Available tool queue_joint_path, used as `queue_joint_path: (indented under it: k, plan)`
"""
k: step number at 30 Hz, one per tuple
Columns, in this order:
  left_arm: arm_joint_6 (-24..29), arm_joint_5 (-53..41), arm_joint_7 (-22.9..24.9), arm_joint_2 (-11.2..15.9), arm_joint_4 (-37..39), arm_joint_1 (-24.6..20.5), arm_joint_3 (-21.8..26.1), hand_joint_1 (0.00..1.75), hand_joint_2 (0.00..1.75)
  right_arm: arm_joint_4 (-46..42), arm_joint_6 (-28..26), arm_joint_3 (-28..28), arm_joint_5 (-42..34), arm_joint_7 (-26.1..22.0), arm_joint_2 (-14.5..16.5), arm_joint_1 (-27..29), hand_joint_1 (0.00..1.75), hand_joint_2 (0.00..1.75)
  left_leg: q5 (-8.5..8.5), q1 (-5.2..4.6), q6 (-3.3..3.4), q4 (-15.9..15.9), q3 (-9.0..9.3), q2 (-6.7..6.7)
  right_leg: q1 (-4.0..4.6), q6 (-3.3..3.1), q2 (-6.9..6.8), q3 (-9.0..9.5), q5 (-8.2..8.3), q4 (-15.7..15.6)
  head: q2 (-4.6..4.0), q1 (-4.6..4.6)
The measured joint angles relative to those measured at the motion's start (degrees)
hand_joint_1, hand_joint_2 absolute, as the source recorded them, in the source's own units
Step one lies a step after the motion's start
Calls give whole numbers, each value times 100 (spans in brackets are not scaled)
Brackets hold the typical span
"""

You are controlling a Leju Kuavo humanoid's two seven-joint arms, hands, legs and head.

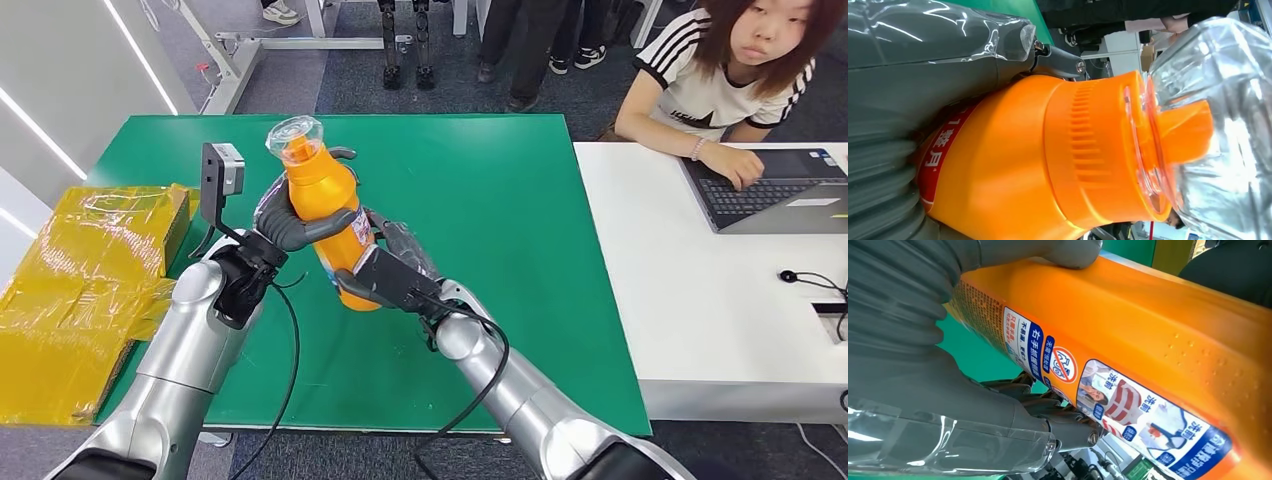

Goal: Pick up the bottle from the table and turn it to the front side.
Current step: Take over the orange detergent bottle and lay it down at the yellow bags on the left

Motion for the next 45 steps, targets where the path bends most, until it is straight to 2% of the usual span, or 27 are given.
queue_joint_path:
  k: [16,17,18,19,20,21,22,23,27,29,30,33,34,35,36,38,41,45]
  plan:
    - [-8,11,0,0,2,0,0,175,175,3,-2,2,1,-4,13,3,173,175,0,0,0,0,0,0,0,0,0,0,0,0,0,-1]
    - [-16,28,1,0,3,0,0,175,175,5,-2,2,1,-7,14,3,164,175,0,0,0,0,0,0,0,0,0,0,0,0,0,-1]
    - [-31,55,1,0,6,0,0,175,175,11,-4,1,1,-14,14,3,144,175,0,0,0,0,0,0,0,0,0,0,0,0,0,-1]
    - [-47,84,2,0,11,0,0,175,175,19,-6,1,1,-21,14,3,116,175,0,0,0,0,0,0,0,0,0,0,0,0,0,0]
    - [-61,116,2,0,20,0,0,175,175,27,-8,0,1,-32,13,3,73,175,0,0,0,0,0,0,0,0,0,0,0,0,0,0]
    - [-74,148,2,1,31,0,1,175,175,37,-9,0,-1,-49,13,4,39,175,0,0,0,0,0,0,0,0,0,0,0,0,0,1]
    - [-82,178,2,2,41,0,1,175,175,46,-7,0,-3,-65,12,5,15,175,0,0,0,0,0,1,0,0,1,-1,0,0,0,1]
    - [-89,208,2,4,51,0,2,175,175,57,-5,0,-5,-80,12,5,0,175,0,0,0,0,0,1,0,0,1,-1,0,0,0,1]
    - [-54,203,-44,11,67,1,1,175,175,102,22,-1,-46,-105,7,22,0,175,0,0,0,0,0,1,0,0,1,-2,0,0,0,-1]
    - [409,-302,-330,64,61,-40,-59,175,175,33,58,-11,-159,-159,-50,144,0,175,0,1,0,1,0,0,0,0,-1,-2,0,-1,0,0]
    - [940,-890,-531,110,57,-101,-127,175,175,-88,73,-20,-235,-200,-118,283,0,175,0,1,0,2,0,-3,1,0,-4,-3,0,-1,0,1]
    - [3223,-3839,-815,235,89,-425,-311,175,175,-749,77,-58,-395,-266,-450,909,0,175,0,0,0,4,-7,-9,1,0,-10,-4,0,-2,0,1]
    - [3828,-4863,-806,268,125,-547,-340,175,175,-1013,71,-77,-420,-265,-573,1129,0,175,0,0,0,4,-8,-9,0,1,-11,-4,0,-2,0,1]
    - [4208,-5689,-789,303,172,-662,-368,175,175,-1285,65,-96,-436,-263,-688,1339,0,175,-1,0,1,4,-9,-10,0,1,-12,-4,-1,-3,0,1]
    - [4429,-6282,-770,335,222,-755,-399,175,175,-1559,52,-116,-444,-262,-798,1537,0,175,-1,-1,1,4,-10,-10,0,1,-14,-4,-1,-4,0,1]
    - [4585,-6764,-745,380,308,-848,-443,175,175,-2084,6,-171,-447,-262,-992,1899,0,175,-3,-2,0,3,-10,-8,-1,2,-11,-4,-2,-5,0,2]
    - [4743,-6844,-718,420,398,-864,-478,175,175,-2738,-58,-277,-438,-263,-1231,2340,0,175,-7,-2,-1,3,-10,5,-1,2,1,-8,-1,-6,0,1]
    - [4795,-6896,-708,457,480,-870,-539,175,175,-3243,-89,-364,-430,-262,-1412,2633,0,175,-6,0,-2,3,-9,6,-1,1,3,-10,-1,-5,0,1]
